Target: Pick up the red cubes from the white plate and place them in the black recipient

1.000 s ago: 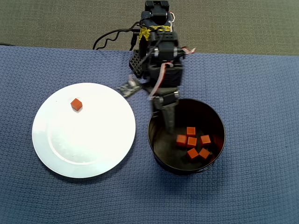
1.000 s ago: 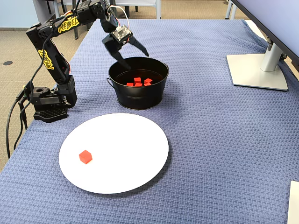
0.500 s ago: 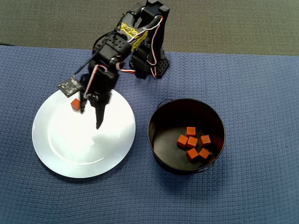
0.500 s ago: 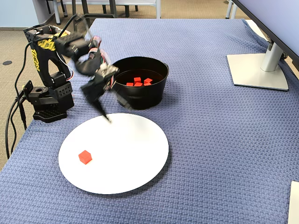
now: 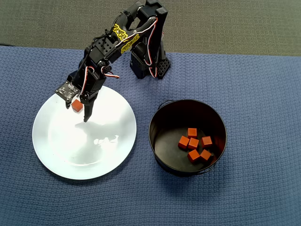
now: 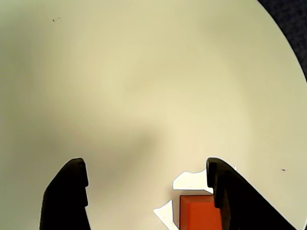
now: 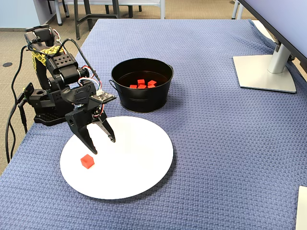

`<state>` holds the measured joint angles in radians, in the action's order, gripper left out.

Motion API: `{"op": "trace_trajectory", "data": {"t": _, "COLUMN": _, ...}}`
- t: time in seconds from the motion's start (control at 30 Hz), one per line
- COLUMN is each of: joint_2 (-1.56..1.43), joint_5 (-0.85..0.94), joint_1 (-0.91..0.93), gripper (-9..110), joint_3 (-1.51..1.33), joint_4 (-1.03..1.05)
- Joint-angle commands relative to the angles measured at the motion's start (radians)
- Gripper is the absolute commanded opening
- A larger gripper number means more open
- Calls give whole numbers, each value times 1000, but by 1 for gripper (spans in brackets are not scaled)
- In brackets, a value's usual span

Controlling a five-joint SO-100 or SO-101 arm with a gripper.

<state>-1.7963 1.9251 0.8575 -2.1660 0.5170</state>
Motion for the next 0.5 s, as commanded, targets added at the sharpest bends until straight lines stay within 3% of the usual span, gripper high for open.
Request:
{"op": "trace_trajectory", "data": {"t": 0.0, "joint_2": -3, "joint_5": -23, "joint_1": -2, "gripper": 24, "joint_3": -23, "joint_4": -63}}
{"op": "trace_trajectory", "data": {"t": 0.47, "joint_2": -9, "joint_5": 14, "joint_1": 29, "gripper": 24, "joint_3": -80, "joint_4": -91}}
